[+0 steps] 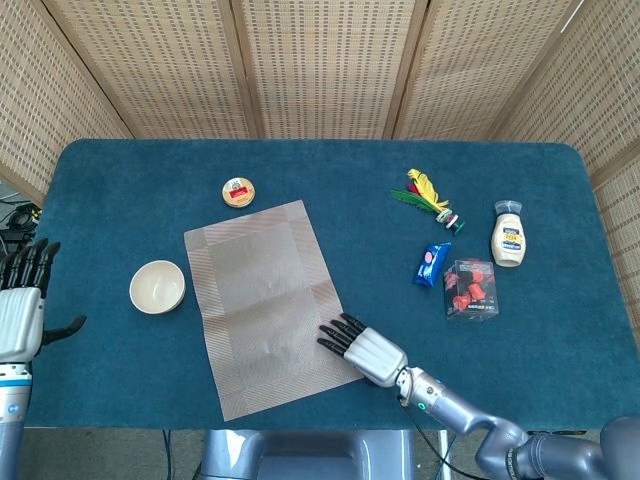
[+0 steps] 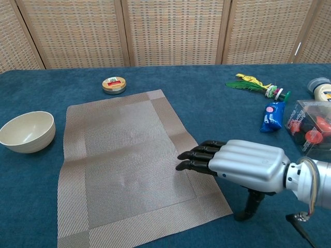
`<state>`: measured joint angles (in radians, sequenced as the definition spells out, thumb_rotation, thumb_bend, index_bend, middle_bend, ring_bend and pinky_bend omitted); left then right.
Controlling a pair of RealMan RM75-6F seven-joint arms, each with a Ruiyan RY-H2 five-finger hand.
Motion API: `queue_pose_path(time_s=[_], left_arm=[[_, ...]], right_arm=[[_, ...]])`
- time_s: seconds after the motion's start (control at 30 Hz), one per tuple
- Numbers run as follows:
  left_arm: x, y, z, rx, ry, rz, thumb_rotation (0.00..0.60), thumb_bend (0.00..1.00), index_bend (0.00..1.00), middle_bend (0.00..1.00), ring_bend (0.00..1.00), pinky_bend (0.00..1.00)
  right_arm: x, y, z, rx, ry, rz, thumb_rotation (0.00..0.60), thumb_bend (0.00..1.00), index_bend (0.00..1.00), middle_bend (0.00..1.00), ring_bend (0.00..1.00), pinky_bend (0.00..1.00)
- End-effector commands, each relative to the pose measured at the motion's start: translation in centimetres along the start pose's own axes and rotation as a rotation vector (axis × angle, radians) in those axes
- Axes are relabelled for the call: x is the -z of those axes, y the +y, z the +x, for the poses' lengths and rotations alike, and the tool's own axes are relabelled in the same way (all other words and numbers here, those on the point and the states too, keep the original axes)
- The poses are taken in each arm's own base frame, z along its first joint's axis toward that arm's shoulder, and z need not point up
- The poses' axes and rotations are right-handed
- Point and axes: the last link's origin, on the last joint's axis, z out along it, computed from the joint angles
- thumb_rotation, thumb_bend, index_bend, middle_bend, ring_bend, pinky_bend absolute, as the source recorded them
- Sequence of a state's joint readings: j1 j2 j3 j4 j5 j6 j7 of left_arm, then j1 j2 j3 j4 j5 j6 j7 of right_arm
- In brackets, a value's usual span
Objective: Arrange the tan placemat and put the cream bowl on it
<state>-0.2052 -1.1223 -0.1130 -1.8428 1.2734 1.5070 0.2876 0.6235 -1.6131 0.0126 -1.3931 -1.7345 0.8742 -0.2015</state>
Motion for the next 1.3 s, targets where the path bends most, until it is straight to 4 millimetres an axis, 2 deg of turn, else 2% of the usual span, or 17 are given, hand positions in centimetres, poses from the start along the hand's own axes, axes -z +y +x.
queue_pose_path(time_s=[0.03, 0.23, 0.4, 0.63, 0.7, 0.9, 0.97, 1.1, 1.2, 1.3], left_arm=[[0.0, -0.2, 0.0, 0.001, -0.004, 0.002, 0.6, 0.0, 0.0, 0.0, 0.0, 0.0], [-0.1, -0.5, 0.1, -0.001, -0.006, -0.002, 0.6, 0.0, 0.0, 0.0, 0.0, 0.0], [-0.1, -0.6, 0.0, 0.002, -0.01, -0.005, 0.6, 0.0, 0.0, 0.0, 0.0, 0.0], [-0.1, -0.6, 0.0, 0.002, -0.014, -0.01, 0.6, 0.0, 0.0, 0.0, 0.0, 0.0], [-0.1, -0.6, 0.0, 0.002, -0.017, -0.012, 0.6, 0.0, 0.0, 0.0, 0.0, 0.0], [0.0, -0.6, 0.0, 0.004, -0.017, -0.016, 0.6, 0.0, 0.0, 0.0, 0.0, 0.0], [0.0, -0.6, 0.0, 0.005, -0.019, -0.016, 0.6, 0.0, 0.0, 0.0, 0.0, 0.0], [0.0, -0.6, 0.0, 0.007, -0.02, -0.018, 0.6, 0.0, 0.0, 0.0, 0.0, 0.0], [0.0, -0.6, 0.0, 0.007, -0.021, -0.019, 0.6, 0.0, 0.0, 0.0, 0.0, 0.0], [0.0, -0.6, 0.0, 0.008, -0.024, -0.019, 0.6, 0.0, 0.0, 0.0, 0.0, 0.0]], right_arm=[[-0.5, -0.3, 0.1, 0.004, -0.005, 0.001, 0.6, 0.0, 0.08, 0.0, 0.0, 0.0], [-0.9, -0.7, 0.0, 0.007, -0.008, 0.0, 0.6, 0.0, 0.08, 0.0, 0.0, 0.0], [-1.5, -1.0, 0.8, -0.015, 0.025, -0.002, 0.6, 0.02, 0.08, 0.0, 0.0, 0.0], [-2.1, -1.4, 1.8, -0.036, 0.051, 0.01, 0.6, 0.4, 0.14, 0.0, 0.0, 0.0], [-2.1, -1.4, 2.0, -0.039, 0.053, 0.012, 0.6, 0.48, 0.2, 0.0, 0.0, 0.0], [-1.5, -1.6, 1.8, -0.037, 0.055, 0.033, 0.6, 0.72, 0.55, 0.0, 0.0, 0.0], [-1.2, -1.7, 1.7, -0.036, 0.059, 0.045, 0.6, 0.77, 0.62, 0.0, 0.0, 0.0], [-0.8, -1.9, 1.8, -0.036, 0.073, 0.065, 0.6, 0.81, 0.72, 0.0, 0.0, 0.0], [0.0, -2.2, 1.9, -0.035, 0.088, 0.088, 0.6, 0.8, 0.75, 0.0, 0.0, 0.0], [1.7, -1.7, 2.1, 0.009, 0.102, 0.119, 0.6, 0.77, 0.76, 0.0, 0.0, 0.0]])
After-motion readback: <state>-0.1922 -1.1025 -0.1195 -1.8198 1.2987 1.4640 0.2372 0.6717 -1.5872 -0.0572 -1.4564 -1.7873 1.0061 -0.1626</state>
